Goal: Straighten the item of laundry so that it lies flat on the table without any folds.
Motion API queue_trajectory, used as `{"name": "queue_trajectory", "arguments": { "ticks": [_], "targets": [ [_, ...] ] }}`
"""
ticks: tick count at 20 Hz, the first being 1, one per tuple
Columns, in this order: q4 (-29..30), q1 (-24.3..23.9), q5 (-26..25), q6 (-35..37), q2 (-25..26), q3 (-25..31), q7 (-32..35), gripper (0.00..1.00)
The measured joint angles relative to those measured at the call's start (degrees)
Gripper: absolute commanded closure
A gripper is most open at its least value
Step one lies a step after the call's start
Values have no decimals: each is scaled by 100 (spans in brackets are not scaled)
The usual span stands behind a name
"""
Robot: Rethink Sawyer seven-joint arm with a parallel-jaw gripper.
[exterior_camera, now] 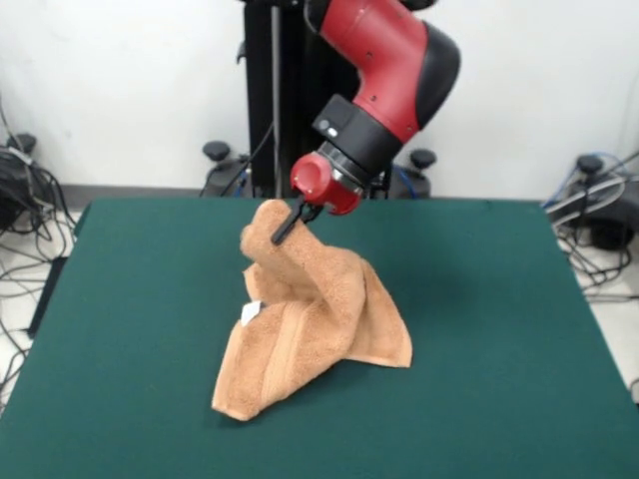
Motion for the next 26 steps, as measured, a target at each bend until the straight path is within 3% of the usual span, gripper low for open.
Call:
{"name": "queue_trajectory", "arguments": {
  "ticks": [6, 14, 26],
  "targets": [
    [0, 47, 298, -675, 83, -29, 0, 100],
    [1, 3, 305, -1667, 49, -135, 1, 100],
    [212, -481, -533, -1807, -908, -136, 1, 100]
  ]
}}
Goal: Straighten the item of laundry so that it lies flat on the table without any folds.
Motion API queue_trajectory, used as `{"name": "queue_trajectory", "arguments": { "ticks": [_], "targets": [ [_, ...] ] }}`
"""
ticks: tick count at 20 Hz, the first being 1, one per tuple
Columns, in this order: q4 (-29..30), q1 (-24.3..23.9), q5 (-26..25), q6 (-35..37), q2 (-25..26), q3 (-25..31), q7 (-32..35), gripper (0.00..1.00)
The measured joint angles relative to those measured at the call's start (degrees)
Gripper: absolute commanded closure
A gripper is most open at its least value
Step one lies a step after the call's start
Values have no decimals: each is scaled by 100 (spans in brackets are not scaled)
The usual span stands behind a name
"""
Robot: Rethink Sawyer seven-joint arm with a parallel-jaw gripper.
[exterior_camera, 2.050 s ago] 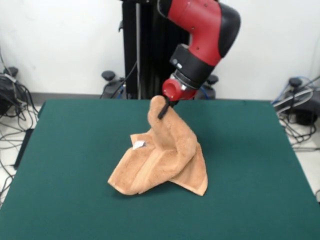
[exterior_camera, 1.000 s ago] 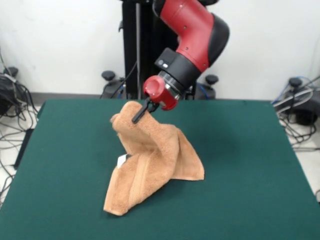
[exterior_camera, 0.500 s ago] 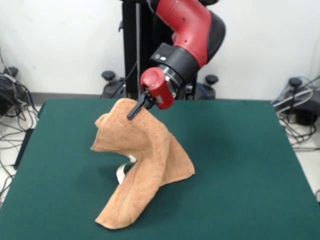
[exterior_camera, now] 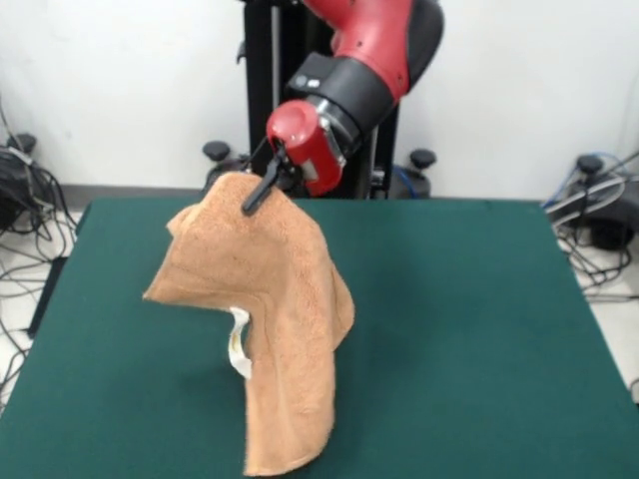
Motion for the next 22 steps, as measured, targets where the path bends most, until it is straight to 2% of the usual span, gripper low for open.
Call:
{"name": "queue_trajectory", "arguments": {
  "ticks": [6, 7, 11, 16, 22],
  "targets": [
    [305, 45, -18, 183, -785, -4, 0, 100],
    [368, 92, -16, 349, -1040, -9, 0, 100],
    [462, 199, -20, 710, -1477, -9, 0, 100],
    [471, 239, -19, 933, -1756, -12, 0, 100],
    [471, 197, -48, 934, -1705, -6, 0, 100]
  ]
}}
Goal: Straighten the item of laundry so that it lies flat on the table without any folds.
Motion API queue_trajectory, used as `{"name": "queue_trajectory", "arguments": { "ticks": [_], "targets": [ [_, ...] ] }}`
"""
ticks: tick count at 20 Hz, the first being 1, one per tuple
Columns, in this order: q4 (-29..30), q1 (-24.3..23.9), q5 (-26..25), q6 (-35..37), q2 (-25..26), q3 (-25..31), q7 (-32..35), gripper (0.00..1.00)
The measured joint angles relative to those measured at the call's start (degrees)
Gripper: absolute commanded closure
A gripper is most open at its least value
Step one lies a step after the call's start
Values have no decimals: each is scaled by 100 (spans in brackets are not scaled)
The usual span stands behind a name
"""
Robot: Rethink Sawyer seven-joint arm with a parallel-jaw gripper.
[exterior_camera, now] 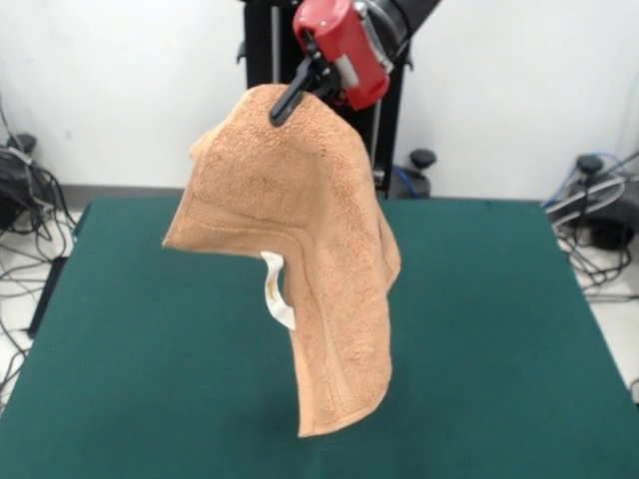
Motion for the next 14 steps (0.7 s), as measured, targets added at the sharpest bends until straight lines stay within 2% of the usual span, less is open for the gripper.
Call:
{"name": "queue_trajectory", "arguments": {
  "ticks": [14],
  "targets": [
    [-1, -143, -152, 136, 258, 48, 0, 100]
  ]
}}
